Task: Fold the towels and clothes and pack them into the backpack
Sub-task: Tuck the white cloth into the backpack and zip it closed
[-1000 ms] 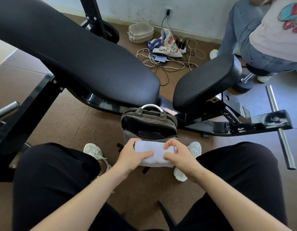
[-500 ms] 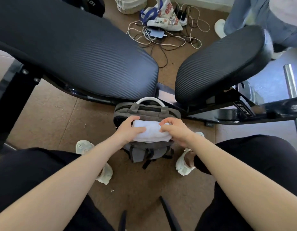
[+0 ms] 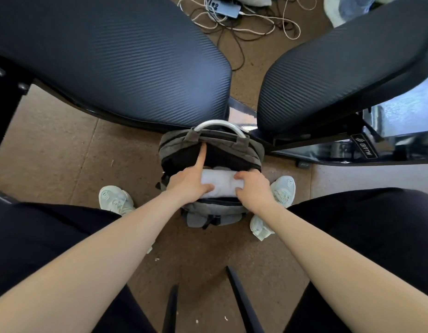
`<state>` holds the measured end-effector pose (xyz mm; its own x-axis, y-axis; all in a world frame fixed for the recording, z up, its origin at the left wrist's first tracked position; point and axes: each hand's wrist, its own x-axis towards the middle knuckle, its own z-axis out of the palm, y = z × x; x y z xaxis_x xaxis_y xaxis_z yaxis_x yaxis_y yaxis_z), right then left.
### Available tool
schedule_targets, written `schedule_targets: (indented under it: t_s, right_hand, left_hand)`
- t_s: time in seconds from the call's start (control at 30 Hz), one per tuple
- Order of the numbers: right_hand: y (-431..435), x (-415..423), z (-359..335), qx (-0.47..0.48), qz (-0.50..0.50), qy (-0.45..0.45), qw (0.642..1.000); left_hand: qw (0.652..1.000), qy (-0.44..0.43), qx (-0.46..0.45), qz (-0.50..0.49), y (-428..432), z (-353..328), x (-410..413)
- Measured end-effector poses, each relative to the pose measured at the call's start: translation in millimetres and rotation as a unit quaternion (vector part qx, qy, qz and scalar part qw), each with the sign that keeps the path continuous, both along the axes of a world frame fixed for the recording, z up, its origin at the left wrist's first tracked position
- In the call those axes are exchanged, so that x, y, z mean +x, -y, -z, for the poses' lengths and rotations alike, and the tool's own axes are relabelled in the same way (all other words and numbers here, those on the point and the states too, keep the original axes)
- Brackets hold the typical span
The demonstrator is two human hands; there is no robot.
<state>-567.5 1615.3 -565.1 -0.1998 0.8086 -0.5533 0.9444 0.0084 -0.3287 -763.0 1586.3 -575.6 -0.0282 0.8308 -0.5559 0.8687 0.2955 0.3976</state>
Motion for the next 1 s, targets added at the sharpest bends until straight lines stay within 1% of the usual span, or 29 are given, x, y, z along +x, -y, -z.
schedule_targets:
  t_s: [0.07, 0.13, 0.17, 0.2, 0.23, 0.27, 0.3, 0.33, 0.37, 0.47, 0.53, 0.6, 0.63, 0.73, 0.83, 0.93, 1.0]
  right_hand:
    - [7, -1, -3, 0.052, -0.052, 0.035, 0.997]
    - [13, -1, -4, 0.135, -0.123, 0.045, 0.982]
    - [14, 0, -5, 0.168, -0.159, 0.029, 0.972]
    - [15, 0, -5, 0.177, -0.191, -0.002, 0.966]
    - [15, 0, -7, 0.153, -0.214, -0.036, 0.964]
    - [15, -1, -9, 0.099, -0.232, -0.055, 0.966]
    - [15, -2, -10, 0.041, -0.249, -0.053, 0.966]
    - [14, -5, -12, 0.0, -0.264, -0.033, 0.964]
    - [14, -9, -10, -0.023, -0.275, -0.012, 0.961]
    - [9, -19, -3, -0.042, -0.295, 0.037, 0.954]
    - [5, -25, 6, -0.062, -0.293, 0.077, 0.951]
    - [6, -33, 18, -0.077, -0.286, 0.115, 0.948]
    - [7, -38, 24, -0.079, -0.285, 0.135, 0.946]
    - [10, -54, 40, -0.078, -0.292, 0.168, 0.938]
    - [2, -60, 60, -0.098, -0.303, 0.154, 0.935]
    - [-19, -47, 78, -0.149, -0.268, 0.125, 0.944]
    - [-33, -36, 88, -0.148, -0.251, 0.138, 0.946]
  left_hand:
    - [0.999, -0.037, 0.014, 0.01, 1, 5, 5]
    - [0.998, -0.063, 0.024, 0.012, 2, 8, 7]
    - [0.997, -0.069, 0.027, 0.011, 2, 9, 7]
    - [0.997, -0.072, 0.031, 0.009, 2, 10, 7]
    - [0.997, -0.073, 0.038, 0.005, 2, 10, 6]
    - [0.996, -0.072, 0.048, -0.001, 3, 11, 6]
    - [0.995, -0.073, 0.06, -0.009, 4, 10, 6]
    - [0.994, -0.082, 0.076, -0.012, 4, 9, 5]
    - [0.99, -0.098, 0.097, -0.005, 5, 8, 3]
    - [0.965, -0.16, 0.2, 0.062, 10, -3, -9]
    - [0.933, -0.184, 0.292, 0.101, 12, -12, -22]
    - [0.906, -0.199, 0.346, 0.143, 10, -19, -33]
    - [0.898, -0.208, 0.347, 0.171, 7, -22, -37]
    - [0.878, -0.261, 0.304, 0.264, -7, -26, -45]
    - [0.852, -0.297, 0.273, 0.334, -26, -33, -57]
    - [0.817, -0.32, 0.249, 0.41, -40, -40, -72]
    - [0.814, -0.311, 0.249, 0.422, -41, -40, -78]
